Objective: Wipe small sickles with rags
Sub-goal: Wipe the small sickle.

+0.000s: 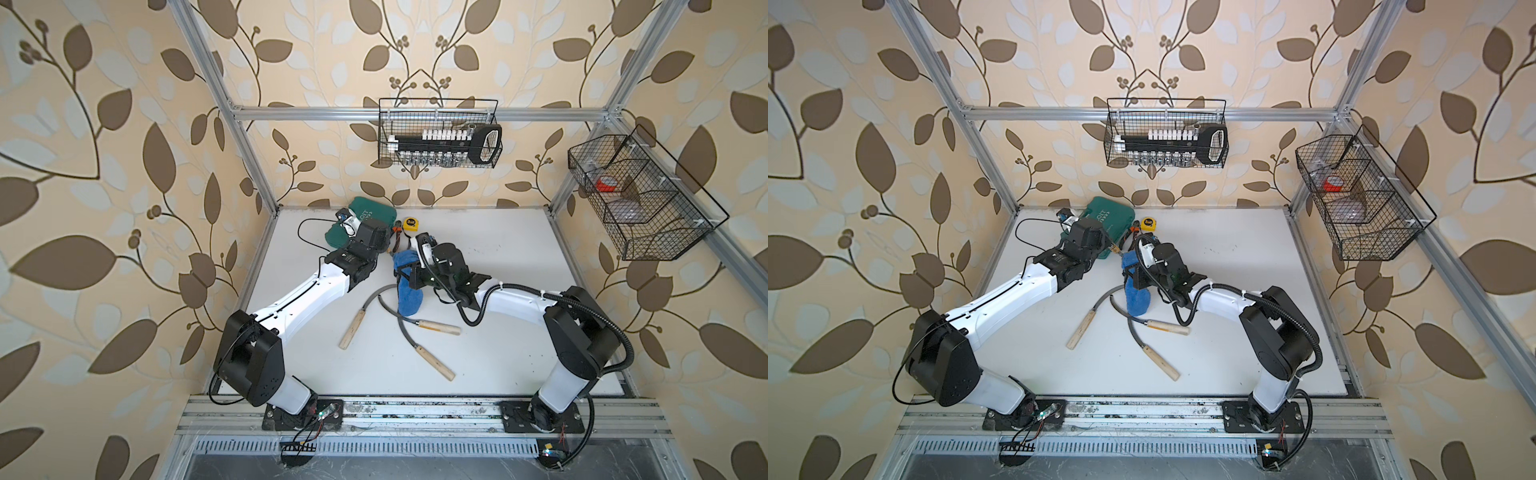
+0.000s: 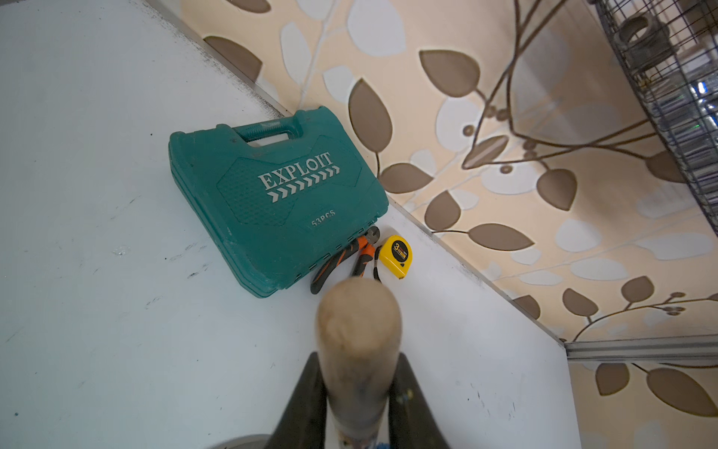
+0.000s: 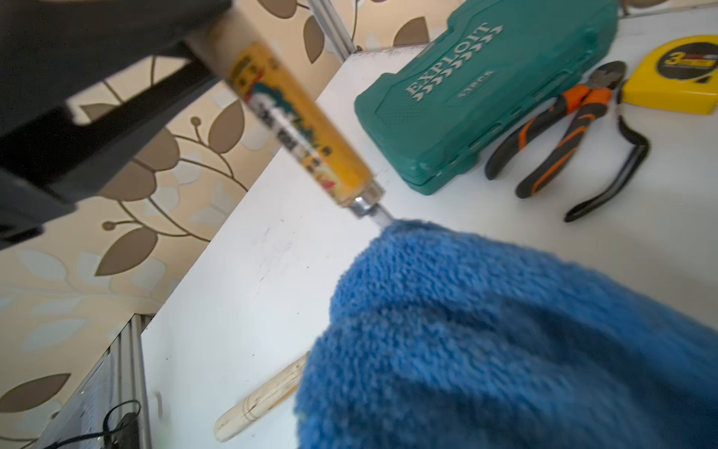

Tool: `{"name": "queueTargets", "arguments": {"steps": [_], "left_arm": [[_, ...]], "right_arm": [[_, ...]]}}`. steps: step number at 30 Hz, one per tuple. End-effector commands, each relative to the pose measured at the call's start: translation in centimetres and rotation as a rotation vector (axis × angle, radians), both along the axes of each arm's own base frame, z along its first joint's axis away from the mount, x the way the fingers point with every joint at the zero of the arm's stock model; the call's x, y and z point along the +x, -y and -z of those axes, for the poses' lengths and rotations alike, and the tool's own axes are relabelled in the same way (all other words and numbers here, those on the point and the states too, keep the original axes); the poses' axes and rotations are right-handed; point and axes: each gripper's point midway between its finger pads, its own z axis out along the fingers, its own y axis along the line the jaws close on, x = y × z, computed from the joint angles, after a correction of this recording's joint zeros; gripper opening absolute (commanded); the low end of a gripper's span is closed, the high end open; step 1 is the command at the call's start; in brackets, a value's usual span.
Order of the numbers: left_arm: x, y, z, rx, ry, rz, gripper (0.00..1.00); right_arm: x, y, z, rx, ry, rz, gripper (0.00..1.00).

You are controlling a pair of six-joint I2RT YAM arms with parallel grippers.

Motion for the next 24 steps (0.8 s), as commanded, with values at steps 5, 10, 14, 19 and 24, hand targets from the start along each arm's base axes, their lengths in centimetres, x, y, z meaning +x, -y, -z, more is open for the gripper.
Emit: {"name": "queueTargets", "arguments": {"steps": [5, 10, 14, 19, 24], "left_arm": [[-0.3, -0.2, -2.0, -0.046, 0.061, 0.004, 0.00], [-0.8, -0.9, -3.9, -0.055, 0.102, -0.011, 0.00], [-0.5, -1.4, -4.5, -0.038, 0.108, -0.031, 0.00], [-0.4, -2.3, -4.5, -0.024, 0.096, -0.050, 0.00], [-0.7, -4.5, -3.8, -0.043, 0.066, -0.093, 0.00]], "right_arm": [[2.0, 4.4, 1.9, -0.005, -0.043, 0.099, 0.00], [2.2, 6.5, 2.5, -0.009, -0.055, 0.142, 0.00], [1.8, 6.6, 2.1, 0.005, -0.049, 0.134, 0.00], [1.3, 6.9, 0.2, 0.021, -0.018, 0.136, 0.00], [0.2, 8.2, -2.9, 0.028, 0.040, 0.166, 0.00]]}}
